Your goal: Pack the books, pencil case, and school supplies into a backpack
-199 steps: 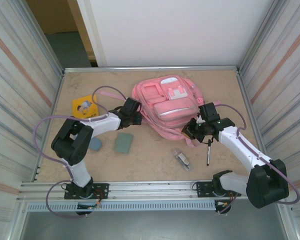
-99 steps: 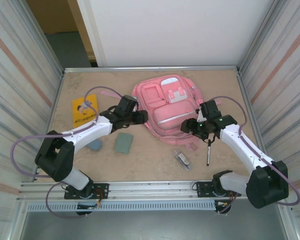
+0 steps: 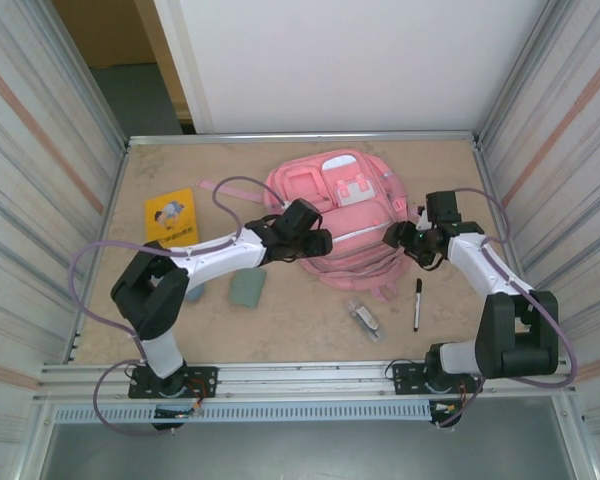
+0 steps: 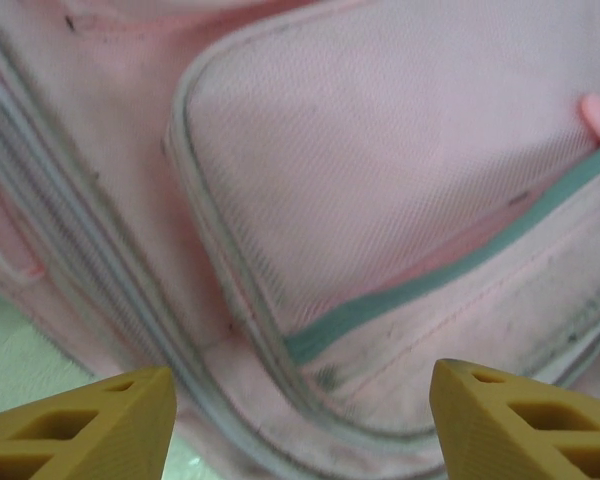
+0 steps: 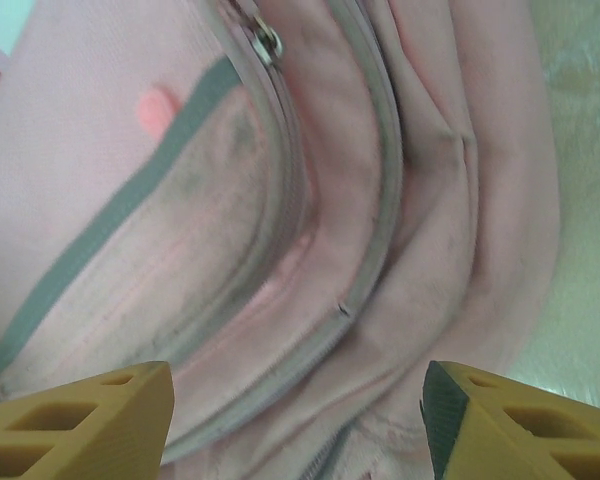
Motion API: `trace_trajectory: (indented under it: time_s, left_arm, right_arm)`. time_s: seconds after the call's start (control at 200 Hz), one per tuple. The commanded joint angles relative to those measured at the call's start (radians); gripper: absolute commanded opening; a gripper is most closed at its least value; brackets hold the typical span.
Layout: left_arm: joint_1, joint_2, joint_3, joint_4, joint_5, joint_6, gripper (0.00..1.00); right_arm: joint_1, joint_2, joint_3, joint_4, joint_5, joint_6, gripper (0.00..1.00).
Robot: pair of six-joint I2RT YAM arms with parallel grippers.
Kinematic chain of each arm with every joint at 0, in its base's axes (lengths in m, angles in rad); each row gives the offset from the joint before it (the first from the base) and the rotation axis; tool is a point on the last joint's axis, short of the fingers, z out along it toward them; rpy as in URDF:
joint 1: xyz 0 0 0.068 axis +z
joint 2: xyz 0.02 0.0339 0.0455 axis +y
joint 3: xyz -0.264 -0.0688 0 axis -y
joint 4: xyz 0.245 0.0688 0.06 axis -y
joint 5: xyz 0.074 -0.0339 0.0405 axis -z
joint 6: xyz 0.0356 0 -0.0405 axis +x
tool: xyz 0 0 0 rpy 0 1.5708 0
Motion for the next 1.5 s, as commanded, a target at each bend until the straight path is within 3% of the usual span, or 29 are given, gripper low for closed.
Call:
trace_trajectory:
  time_s: [0.0, 0.135, 0.336, 0.511, 0.626, 0.747, 0.902, 1.052, 1.177, 1.498]
  left_arm:
    - [0.003, 0.04, 0.045, 0.049, -0.035, -0.045, 0.68]
    - [-0.002, 0.079, 0.034, 0.15, 0.002, -0.083, 0.68]
    - [-0.012, 0.103, 0.009, 0.178, -0.027, -0.157, 0.67]
    - [-0.013, 0.126, 0.012, 0.253, -0.002, -0.11, 0.41]
    - [-0.004, 0.105, -0.003, 0.265, -0.031, -0.057, 0.35]
    - [0.03, 0.062, -0.033, 0.28, 0.002, -0.034, 0.15]
    - [0.095, -0.04, -0.093, 0.297, 0.051, 0.001, 0.0]
    - [0.145, -0.092, -0.05, 0.207, 0.139, 0.066, 0.0]
    - [0.158, -0.157, -0.004, 0.123, 0.122, 0.128, 0.0]
    - [0.196, -0.233, 0.136, 0.021, 0.117, 0.168, 0.0]
  right_arm:
    - [0.001, 0.051, 0.013, 0.096, 0.003, 0.068, 0.66]
    - [-0.003, 0.16, 0.066, 0.08, 0.031, 0.082, 0.67]
    - [-0.011, 0.252, 0.082, 0.168, -0.072, 0.067, 0.63]
    - [0.005, 0.305, 0.117, 0.194, -0.174, 0.02, 0.49]
    - [0.03, 0.309, 0.128, 0.21, -0.21, 0.002, 0.33]
    - [0.081, 0.301, 0.14, 0.212, -0.244, -0.02, 0.2]
    - [0.162, 0.24, 0.152, 0.222, -0.296, 0.027, 0.13]
    - [0.246, 0.158, 0.191, 0.222, -0.301, 0.103, 0.06]
    - [0.297, 0.096, 0.241, 0.197, -0.262, 0.159, 0.0]
    - [0.342, -0.067, 0.264, 0.131, -0.162, 0.228, 0.0]
